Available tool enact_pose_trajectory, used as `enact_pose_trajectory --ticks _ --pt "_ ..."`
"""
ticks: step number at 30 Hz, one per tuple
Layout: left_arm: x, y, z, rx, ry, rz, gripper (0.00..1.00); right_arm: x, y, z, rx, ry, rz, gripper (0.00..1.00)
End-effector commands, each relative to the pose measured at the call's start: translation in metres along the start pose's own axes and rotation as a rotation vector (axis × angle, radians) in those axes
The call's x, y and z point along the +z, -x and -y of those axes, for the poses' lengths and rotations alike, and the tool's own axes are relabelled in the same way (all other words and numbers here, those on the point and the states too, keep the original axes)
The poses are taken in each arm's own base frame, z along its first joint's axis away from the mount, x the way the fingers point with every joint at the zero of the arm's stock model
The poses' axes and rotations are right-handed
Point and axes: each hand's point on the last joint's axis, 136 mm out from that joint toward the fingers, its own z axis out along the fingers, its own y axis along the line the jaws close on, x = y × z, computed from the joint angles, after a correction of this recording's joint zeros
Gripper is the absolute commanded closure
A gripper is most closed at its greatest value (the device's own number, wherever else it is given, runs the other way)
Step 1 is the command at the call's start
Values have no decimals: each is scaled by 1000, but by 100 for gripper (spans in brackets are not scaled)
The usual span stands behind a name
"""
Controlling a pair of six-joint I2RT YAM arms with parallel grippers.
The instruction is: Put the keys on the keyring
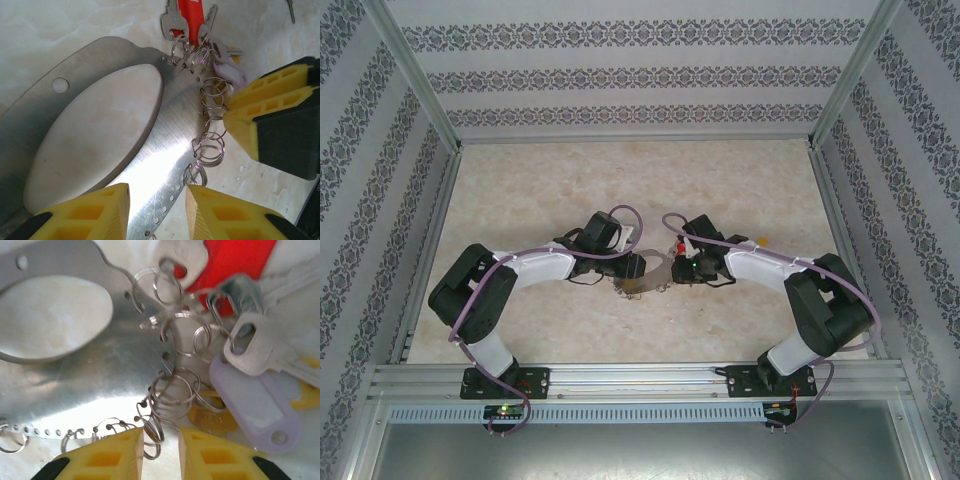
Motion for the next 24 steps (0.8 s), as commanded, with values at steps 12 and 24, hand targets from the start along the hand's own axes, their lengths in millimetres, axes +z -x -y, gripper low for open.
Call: enact_pose_trajectory --ticks 12,24 --pt "-5 3 10 21 -25 25 65 0 13 -3 -55 11 -14 72" --pt "-8 5 12 25 -29 33 65 6 12 -4 -67 13 -30 79"
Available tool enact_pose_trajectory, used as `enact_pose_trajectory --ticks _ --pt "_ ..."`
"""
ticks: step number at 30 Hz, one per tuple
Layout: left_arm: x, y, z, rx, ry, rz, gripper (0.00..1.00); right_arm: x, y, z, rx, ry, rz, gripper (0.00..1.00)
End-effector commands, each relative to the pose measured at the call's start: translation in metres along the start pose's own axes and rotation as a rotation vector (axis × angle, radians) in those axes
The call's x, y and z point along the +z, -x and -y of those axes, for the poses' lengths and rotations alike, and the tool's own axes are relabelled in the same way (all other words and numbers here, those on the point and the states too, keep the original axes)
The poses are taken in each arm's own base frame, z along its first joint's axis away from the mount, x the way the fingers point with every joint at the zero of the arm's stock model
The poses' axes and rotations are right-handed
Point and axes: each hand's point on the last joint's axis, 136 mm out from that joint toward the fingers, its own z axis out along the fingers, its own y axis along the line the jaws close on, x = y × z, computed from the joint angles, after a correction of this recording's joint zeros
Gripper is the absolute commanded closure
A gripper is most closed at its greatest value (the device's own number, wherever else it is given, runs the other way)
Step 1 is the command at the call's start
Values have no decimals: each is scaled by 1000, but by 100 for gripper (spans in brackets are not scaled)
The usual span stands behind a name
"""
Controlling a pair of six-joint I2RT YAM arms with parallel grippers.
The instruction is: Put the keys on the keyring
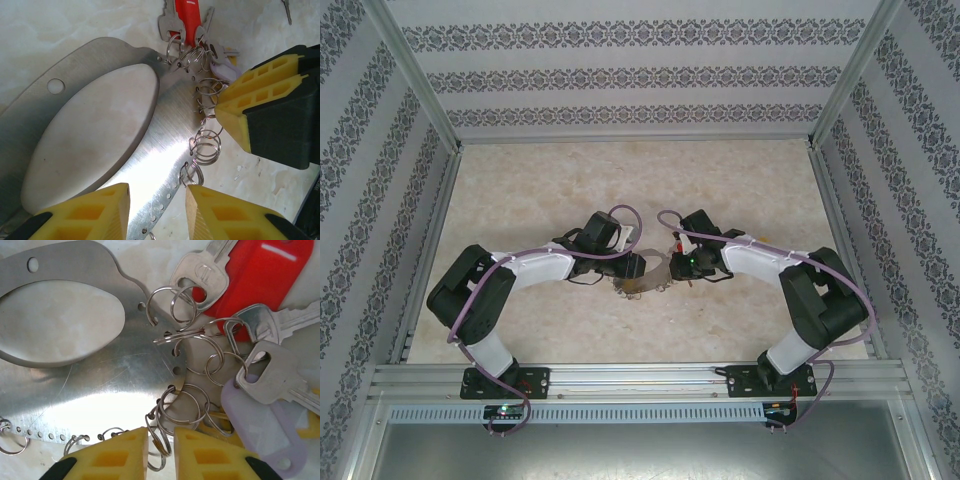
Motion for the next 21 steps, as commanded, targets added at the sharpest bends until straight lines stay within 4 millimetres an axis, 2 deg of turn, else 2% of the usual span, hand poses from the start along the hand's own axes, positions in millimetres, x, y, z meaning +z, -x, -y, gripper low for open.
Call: enact_pose_trajectory --ticks 1,13,18,21 --pt "-5 4 10 20 -25 27 65 0 7 -1 -13 6 -1 80" --pt "-9 3 10 22 -23 29 66 -5 8 -6 -50 7 7 97" --pt "-16 3 13 34 -26 36 66 -27 17 -28 -145 75 106 100" --pt "-30 5 16 63 -21 55 68 -51 23 -50 -258 117 210 100"
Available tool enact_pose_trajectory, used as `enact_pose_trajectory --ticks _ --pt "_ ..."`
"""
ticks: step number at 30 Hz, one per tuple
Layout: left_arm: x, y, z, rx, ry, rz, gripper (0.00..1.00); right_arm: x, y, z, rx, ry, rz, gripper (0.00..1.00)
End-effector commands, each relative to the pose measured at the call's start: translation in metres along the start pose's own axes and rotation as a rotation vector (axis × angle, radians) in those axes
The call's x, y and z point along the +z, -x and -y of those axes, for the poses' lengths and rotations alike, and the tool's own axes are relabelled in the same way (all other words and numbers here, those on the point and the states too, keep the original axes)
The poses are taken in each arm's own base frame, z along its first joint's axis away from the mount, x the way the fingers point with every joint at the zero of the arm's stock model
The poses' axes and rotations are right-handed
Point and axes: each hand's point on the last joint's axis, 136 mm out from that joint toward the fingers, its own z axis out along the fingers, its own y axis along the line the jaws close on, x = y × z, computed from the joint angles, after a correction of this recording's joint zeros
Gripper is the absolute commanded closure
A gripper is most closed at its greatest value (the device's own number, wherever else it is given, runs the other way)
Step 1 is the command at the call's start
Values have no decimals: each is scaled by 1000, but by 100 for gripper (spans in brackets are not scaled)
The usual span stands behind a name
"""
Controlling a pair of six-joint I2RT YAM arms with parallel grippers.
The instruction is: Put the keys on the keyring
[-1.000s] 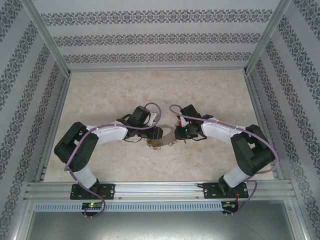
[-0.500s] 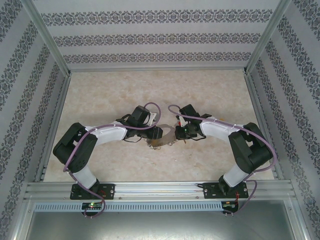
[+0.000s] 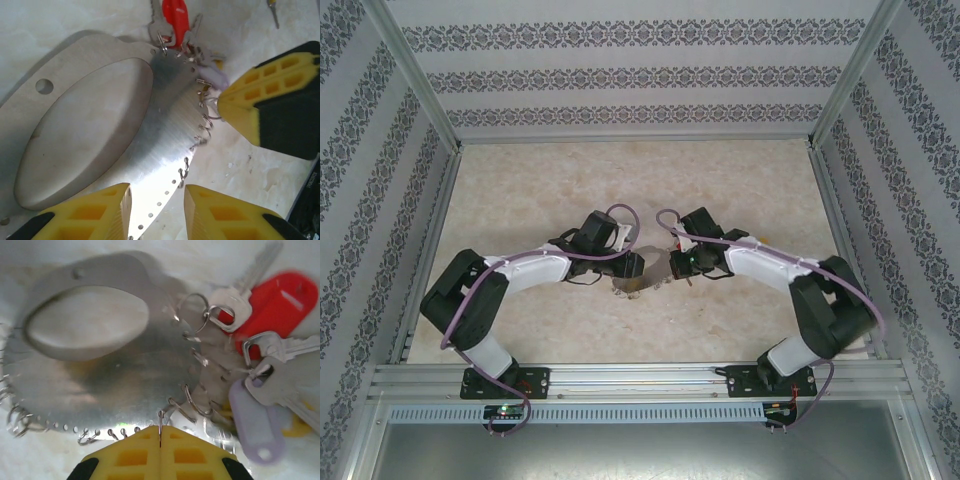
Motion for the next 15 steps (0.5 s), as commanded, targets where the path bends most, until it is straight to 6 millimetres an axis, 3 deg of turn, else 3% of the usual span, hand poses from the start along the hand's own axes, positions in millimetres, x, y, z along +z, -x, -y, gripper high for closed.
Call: enact_pose_trajectory --ticks 1,5,9,15 --pt "-23 5 9 57 -4 36 68 -30 21 -32 -160 81 149 100" --pt "-46 14 21 102 -12 90 69 -57 25 -55 -267 181 256 100" --pt "-69 24 41 152 -59 164 69 -73 27 -60 -278 259 316 100" --pt "-113 27 70 250 -136 281 70 -104 27 -91 -406 419 440 100"
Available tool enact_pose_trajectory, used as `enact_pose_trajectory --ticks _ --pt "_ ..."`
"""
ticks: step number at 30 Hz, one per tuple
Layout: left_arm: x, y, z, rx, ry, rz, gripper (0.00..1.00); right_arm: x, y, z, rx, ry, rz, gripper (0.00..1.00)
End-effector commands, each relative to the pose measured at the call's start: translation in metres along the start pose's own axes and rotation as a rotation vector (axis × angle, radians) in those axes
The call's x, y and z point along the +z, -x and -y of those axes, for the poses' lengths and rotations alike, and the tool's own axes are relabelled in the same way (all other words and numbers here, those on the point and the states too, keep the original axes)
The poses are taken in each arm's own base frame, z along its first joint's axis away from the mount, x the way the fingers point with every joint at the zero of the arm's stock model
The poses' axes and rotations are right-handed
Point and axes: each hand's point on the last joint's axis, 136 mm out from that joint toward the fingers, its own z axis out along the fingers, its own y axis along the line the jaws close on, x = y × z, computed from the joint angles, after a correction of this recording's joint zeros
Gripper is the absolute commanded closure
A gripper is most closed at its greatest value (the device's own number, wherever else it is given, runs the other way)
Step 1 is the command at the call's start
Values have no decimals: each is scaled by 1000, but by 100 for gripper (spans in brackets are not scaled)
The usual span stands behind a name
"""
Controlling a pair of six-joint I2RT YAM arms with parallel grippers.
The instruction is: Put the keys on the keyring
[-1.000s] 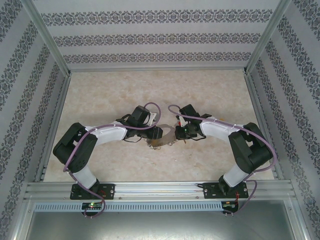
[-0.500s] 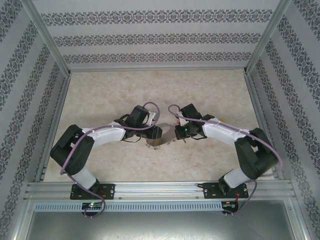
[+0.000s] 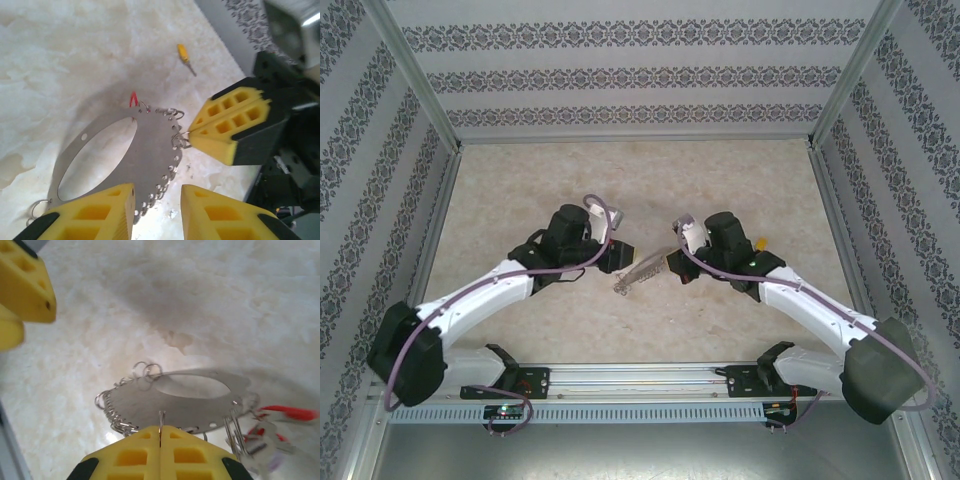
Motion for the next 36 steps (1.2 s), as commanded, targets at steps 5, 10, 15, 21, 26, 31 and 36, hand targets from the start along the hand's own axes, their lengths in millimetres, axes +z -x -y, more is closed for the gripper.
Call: enact_pose_trajectory --ticks 5,10,15,21,26,31,36 --pt "-36 11 39 134 -159 116 70 -29 39 -58 -239 230 215 100" --pt "-44 10 62 174 -291 140 60 -41 49 -77 -314 305 293 100" --pt "-54 15 80 216 -384 167 56 -54 58 -95 -376 385 342 100" --pt "-58 17 87 259 -400 157 58 -65 58 -115 -414 492 318 100" --pt "-58 16 87 295 -383 142 63 -69 54 -124 -422 529 304 100" --pt "-57 15 94 347 -398 127 66 -69 52 -128 -424 554 286 100" --pt "-58 9 101 367 -424 117 66 -72 54 -130 -427 559 291 100"
